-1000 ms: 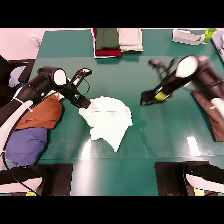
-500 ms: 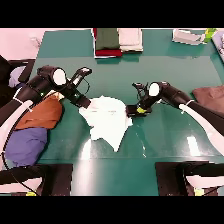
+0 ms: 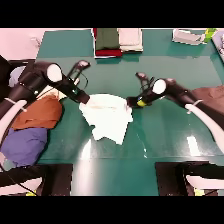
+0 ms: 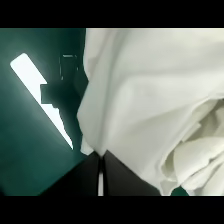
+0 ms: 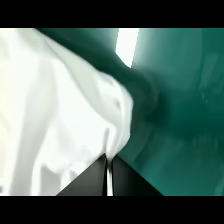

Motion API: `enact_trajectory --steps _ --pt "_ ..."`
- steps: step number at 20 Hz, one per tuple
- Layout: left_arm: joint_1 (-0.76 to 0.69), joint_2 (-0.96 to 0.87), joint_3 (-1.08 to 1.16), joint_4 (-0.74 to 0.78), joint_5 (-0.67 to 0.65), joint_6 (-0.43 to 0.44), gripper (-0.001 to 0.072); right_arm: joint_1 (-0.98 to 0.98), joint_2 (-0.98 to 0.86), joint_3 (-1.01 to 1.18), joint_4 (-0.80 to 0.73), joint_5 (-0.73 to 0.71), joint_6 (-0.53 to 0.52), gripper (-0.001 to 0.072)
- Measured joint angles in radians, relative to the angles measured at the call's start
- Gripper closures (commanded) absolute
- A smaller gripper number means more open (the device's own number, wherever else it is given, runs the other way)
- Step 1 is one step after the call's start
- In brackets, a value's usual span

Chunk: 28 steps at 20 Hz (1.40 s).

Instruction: Fold the shirts.

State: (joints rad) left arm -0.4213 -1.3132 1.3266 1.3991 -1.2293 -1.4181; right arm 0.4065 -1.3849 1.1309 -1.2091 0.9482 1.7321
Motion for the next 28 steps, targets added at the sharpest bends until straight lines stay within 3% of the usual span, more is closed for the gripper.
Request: enact_trajectory --steps 9,16,20,28 --pt "0.0 0.246 0.434 -0.098 -0.006 -0.02 0.0679 -0.16 0.385 0.403 -0.116 0.223 -0.043 0.0696" --pt "0.0 0.264 0.59 -0.183 -0.006 0.018 0.0679 -0.201 0.435 0.647 -0.127 0.351 -0.049 0.0696" --pt "0.0 0.21 0.465 -0.192 -0.042 0.032 0.0679 -0.205 0.383 0.606 -0.129 0.409 -0.05 0.0697" --pt "-0.04 0.132 -0.158 -0.177 -0.048 0.074 0.0679 -0.207 0.399 0.153 -0.127 0.377 -0.05 0.0696"
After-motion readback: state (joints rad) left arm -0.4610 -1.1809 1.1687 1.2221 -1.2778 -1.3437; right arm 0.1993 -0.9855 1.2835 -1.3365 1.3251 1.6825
